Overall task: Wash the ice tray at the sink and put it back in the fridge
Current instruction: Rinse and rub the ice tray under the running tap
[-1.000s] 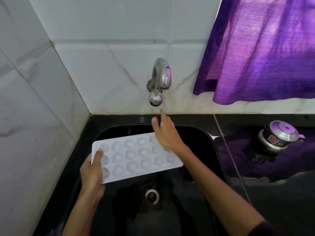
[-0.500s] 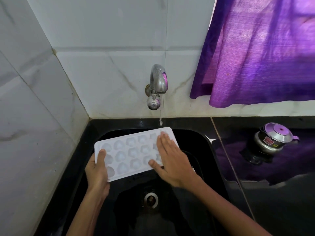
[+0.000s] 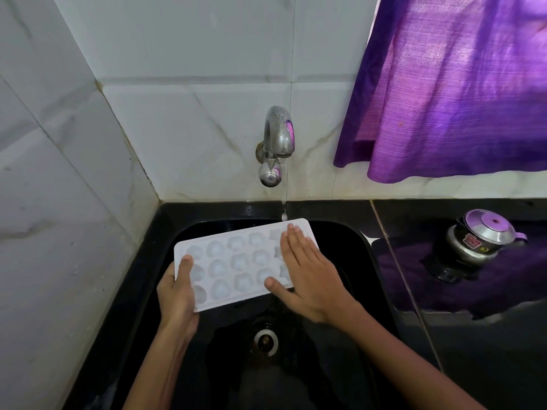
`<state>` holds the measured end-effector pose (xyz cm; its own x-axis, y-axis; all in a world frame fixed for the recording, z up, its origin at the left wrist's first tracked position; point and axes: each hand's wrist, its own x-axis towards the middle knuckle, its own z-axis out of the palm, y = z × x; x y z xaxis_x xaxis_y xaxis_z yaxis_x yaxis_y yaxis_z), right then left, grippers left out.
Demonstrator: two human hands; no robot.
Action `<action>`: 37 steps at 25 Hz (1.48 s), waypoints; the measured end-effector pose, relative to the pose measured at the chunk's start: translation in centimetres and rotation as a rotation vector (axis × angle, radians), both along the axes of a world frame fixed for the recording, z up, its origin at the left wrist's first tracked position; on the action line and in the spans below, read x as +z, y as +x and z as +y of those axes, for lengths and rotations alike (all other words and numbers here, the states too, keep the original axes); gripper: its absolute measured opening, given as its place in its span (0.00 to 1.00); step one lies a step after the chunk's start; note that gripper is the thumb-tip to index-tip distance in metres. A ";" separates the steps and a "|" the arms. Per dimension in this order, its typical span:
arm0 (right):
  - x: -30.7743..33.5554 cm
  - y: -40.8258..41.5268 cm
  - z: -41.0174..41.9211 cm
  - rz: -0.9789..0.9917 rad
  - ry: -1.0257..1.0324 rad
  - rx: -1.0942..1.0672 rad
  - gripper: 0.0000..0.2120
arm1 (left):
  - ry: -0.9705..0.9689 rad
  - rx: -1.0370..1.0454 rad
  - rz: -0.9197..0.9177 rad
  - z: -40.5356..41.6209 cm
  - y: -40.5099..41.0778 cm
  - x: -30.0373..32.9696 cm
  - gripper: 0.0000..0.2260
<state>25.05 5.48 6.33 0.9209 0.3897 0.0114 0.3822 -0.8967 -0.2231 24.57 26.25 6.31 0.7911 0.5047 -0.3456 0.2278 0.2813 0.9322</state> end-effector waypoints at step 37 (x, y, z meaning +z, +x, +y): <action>0.3 1.6 0.6 -0.054 0.004 0.038 0.34 | -0.026 -0.043 -0.025 -4.4 1.3 0.6 0.07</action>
<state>26.68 6.06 6.60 0.9033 0.4244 0.0617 0.4277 -0.8805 -0.2045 25.86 21.84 6.95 0.8203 0.4613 -0.3382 0.2167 0.2965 0.9301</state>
